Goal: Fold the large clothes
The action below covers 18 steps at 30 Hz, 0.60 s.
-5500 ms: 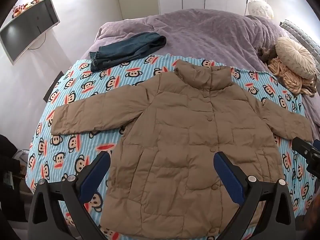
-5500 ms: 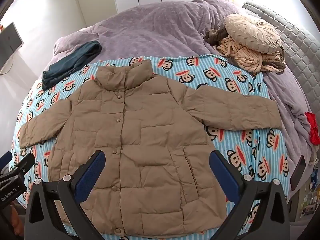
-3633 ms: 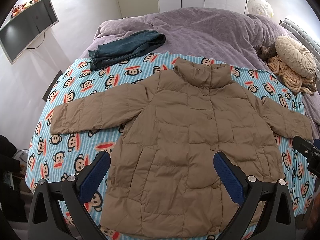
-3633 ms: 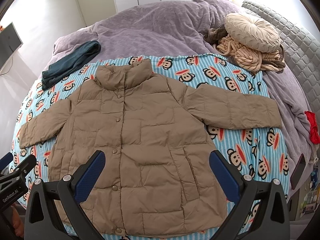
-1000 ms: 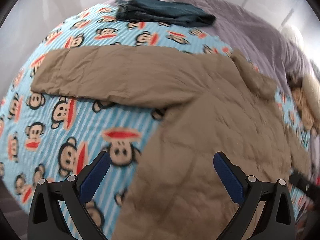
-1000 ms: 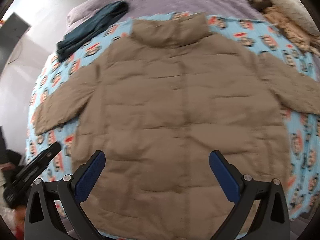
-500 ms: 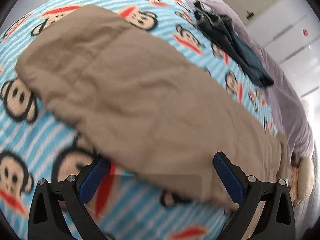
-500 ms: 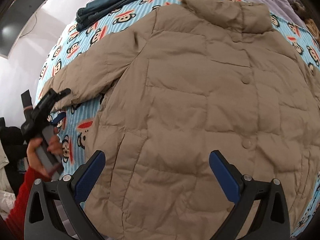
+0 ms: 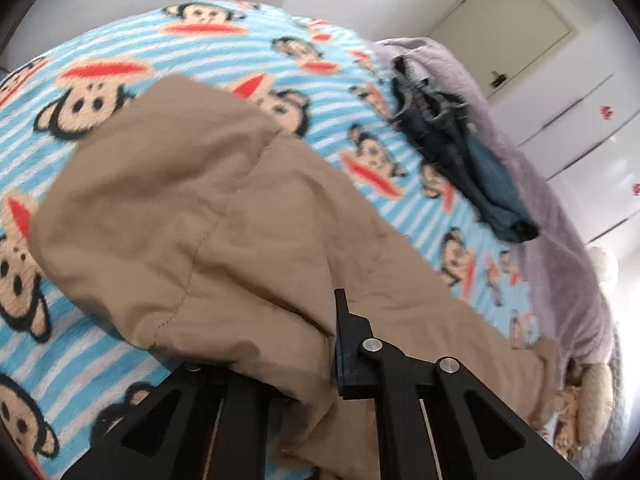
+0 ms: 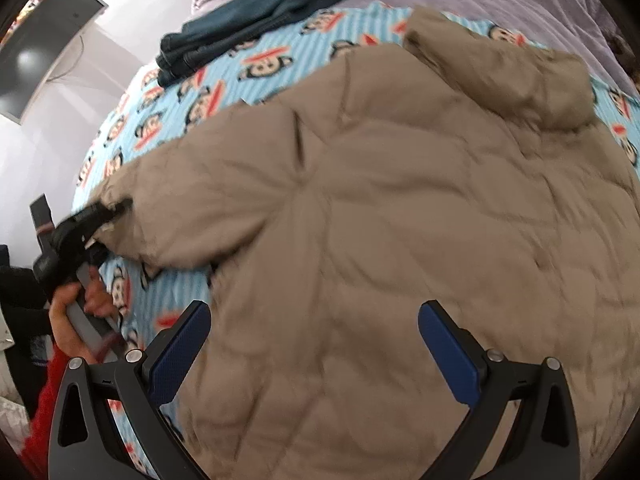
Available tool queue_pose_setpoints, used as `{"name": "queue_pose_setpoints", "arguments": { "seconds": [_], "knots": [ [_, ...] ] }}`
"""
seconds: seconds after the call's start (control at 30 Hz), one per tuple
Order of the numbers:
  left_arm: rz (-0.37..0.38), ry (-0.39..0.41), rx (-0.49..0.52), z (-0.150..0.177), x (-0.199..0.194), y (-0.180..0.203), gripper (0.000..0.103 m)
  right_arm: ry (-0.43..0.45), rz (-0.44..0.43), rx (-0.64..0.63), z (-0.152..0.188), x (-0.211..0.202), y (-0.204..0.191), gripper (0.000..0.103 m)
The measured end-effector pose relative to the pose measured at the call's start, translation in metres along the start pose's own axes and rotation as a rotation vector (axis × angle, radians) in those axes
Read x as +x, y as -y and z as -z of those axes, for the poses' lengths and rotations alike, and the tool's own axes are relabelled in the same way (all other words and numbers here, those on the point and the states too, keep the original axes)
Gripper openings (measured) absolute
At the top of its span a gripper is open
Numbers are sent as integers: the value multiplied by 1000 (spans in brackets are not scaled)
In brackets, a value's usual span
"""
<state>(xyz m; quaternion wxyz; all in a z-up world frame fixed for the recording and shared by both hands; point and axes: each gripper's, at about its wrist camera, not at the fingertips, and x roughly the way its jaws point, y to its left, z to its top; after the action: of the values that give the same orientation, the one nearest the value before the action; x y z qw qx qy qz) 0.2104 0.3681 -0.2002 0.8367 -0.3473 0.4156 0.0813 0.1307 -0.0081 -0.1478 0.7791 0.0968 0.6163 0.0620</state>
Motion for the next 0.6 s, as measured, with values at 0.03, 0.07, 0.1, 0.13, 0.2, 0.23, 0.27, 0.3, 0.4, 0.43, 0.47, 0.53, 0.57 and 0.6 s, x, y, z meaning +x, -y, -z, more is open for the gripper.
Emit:
{"name": "queue_pose_setpoints", "arguments": {
  "seconds": [0.03, 0.07, 0.1, 0.13, 0.2, 0.23, 0.27, 0.3, 0.4, 0.43, 0.47, 0.53, 0.57, 0.6],
  "knots": [
    [-2, 18, 33, -1, -3, 10, 11, 9, -6, -4, -3, 1, -3, 103],
    [-2, 41, 77, 0, -13, 17, 11, 20, -16, -9, -8, 2, -6, 103],
    [4, 63, 124, 1, -23, 27, 11, 31, -28, -9, -12, 3, -7, 103],
    [17, 80, 164, 0, -32, 37, 11, 45, -40, -6, -16, 5, -9, 103],
    [47, 106, 223, 1, -47, 57, 11, 81, -78, 9, -25, 10, -11, 95],
    [66, 119, 255, 1, -57, 67, 11, 90, -91, 13, -28, 13, -13, 70],
    [84, 131, 286, 1, -67, 78, 11, 88, -108, 25, -32, 20, -14, 39],
    [100, 136, 307, 2, -71, 87, 11, 73, -119, 42, -35, 27, -14, 29],
    [156, 142, 382, 10, -83, 122, 11, 33, -198, 109, -42, 55, -12, 19],
    [174, 141, 405, 14, -86, 133, 11, 25, -213, 114, -42, 62, -13, 18],
    [195, 136, 430, 19, -89, 144, 11, 4, -230, 116, -43, 73, -15, 18],
    [239, 112, 482, 32, -91, 169, 11, -57, -252, 106, -41, 93, -18, 18],
    [257, 96, 507, 40, -93, 181, 11, -78, -243, 100, -40, 102, -21, 18],
    [274, 76, 535, 49, -92, 193, 11, -79, -241, 96, -40, 104, -20, 18]
  ]
}}
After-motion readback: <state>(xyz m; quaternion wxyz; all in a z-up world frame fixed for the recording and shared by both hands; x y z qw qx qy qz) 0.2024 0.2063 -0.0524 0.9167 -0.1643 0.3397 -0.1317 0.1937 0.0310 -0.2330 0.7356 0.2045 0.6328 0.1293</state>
